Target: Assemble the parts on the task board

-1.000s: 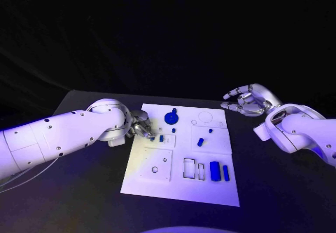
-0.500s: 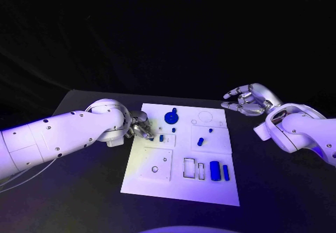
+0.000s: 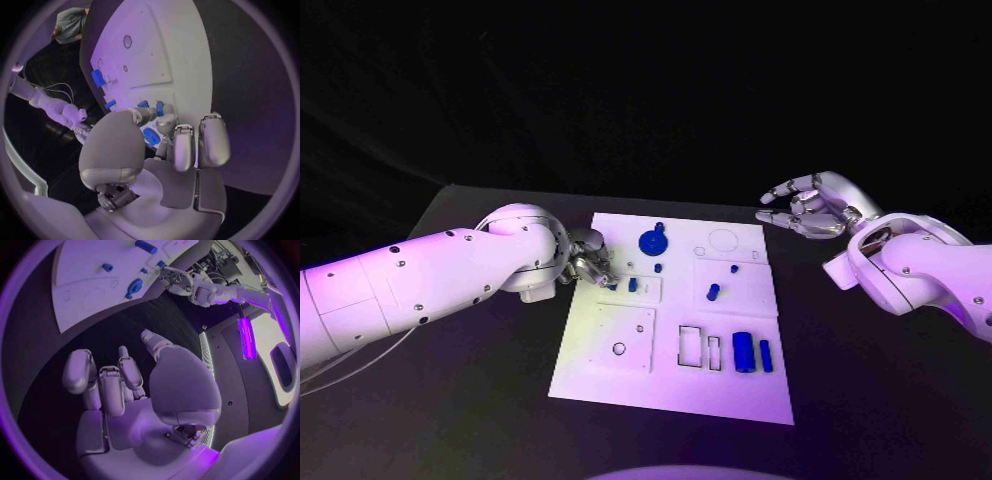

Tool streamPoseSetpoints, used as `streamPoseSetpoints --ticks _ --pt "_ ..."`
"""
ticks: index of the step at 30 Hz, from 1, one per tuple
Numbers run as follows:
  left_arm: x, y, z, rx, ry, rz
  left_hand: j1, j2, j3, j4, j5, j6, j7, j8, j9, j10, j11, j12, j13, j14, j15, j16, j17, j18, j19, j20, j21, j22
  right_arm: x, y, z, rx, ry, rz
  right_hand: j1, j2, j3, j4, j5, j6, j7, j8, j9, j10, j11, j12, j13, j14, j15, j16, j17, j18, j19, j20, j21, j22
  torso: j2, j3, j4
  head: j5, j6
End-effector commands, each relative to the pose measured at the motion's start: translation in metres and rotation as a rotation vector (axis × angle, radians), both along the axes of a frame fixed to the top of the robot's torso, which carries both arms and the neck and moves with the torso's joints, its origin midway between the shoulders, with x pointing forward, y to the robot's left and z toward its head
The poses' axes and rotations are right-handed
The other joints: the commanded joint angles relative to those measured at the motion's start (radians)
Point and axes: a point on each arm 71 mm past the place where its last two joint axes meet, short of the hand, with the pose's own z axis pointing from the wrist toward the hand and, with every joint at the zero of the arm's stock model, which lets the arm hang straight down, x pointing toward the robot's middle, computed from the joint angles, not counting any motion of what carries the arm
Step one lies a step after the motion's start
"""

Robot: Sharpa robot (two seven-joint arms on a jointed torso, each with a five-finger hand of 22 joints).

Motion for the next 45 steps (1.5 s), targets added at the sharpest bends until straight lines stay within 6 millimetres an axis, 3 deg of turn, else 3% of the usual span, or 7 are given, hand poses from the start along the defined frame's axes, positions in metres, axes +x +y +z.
streamPoseSetpoints --ticks 1,8,13,45 --pt "-0.0024 -0.0024 -0.0026 0.009 0.017 -0.017 0.007 -0.002 0.171 -0.165 0.003 0.014 -0.013 0.002 0.001 0.007 0.001 0.008 0.003 0.087 -0.005 0.005 0.178 -0.010 0.009 0.000 0.007 0.001 -0.0006 0.0014 -0.0005 -0.005 0.003 0.015 -0.005 0.002 -0.002 0.003 0.007 -0.006 -0.003 0.006 0.001 -0.007 -0.001 -0.005 -0.001 0.044 -0.007 -0.005 0.016 0.005 -0.006 0.002 -0.006 -0.001 0.000 0.0000 -0.0003 0.000 0.000" --pt "-0.0025 -0.0047 -0.0027 -0.008 0.025 -0.013 -0.017 -0.014 0.171 -0.164 0.003 0.025 -0.016 0.008 -0.001 0.027 -0.001 0.027 0.039 0.089 -0.005 0.008 0.187 -0.011 0.012 -0.001 0.011 0.009 -0.0006 0.0013 -0.0005 -0.005 0.003 0.015 -0.005 0.002 -0.002 0.003 0.007 -0.006 -0.003 0.006 0.001 -0.007 -0.001 -0.005 -0.001 0.044 -0.007 -0.005 0.016 0.005 -0.006 0.002 -0.006 -0.001 0.000 0.0009 -0.0007 0.000 -0.001" --pt "-0.0020 -0.0061 -0.0030 -0.014 0.028 -0.011 -0.069 -0.025 0.125 -0.130 -0.010 0.040 -0.026 0.010 -0.009 0.035 -0.007 0.033 0.048 0.090 -0.009 0.010 0.192 -0.013 0.013 -0.002 0.015 0.016 -0.0007 0.0010 -0.0005 -0.005 0.003 0.014 -0.005 0.002 -0.002 0.003 0.007 -0.006 -0.003 0.006 0.001 -0.007 -0.001 -0.005 -0.001 0.044 -0.007 -0.005 0.016 0.005 -0.006 0.002 -0.006 -0.001 0.000 0.0010 -0.0008 -0.001 -0.001" --pt "0.0013 -0.0100 -0.0080 -0.001 0.059 -0.019 -0.132 -0.031 -0.008 -0.042 -0.011 0.072 -0.037 0.005 -0.036 0.052 -0.017 0.051 0.090 0.095 -0.019 0.019 0.215 -0.015 0.018 -0.008 0.022 0.032 -0.0009 -0.0005 -0.0004 -0.005 0.002 0.010 -0.008 0.004 -0.006 0.008 0.008 -0.006 -0.004 0.008 0.001 -0.007 -0.001 -0.006 -0.003 0.043 -0.008 -0.006 0.014 0.006 -0.006 0.001 -0.008 -0.002 0.000 0.0010 -0.0006 -0.006 -0.008"
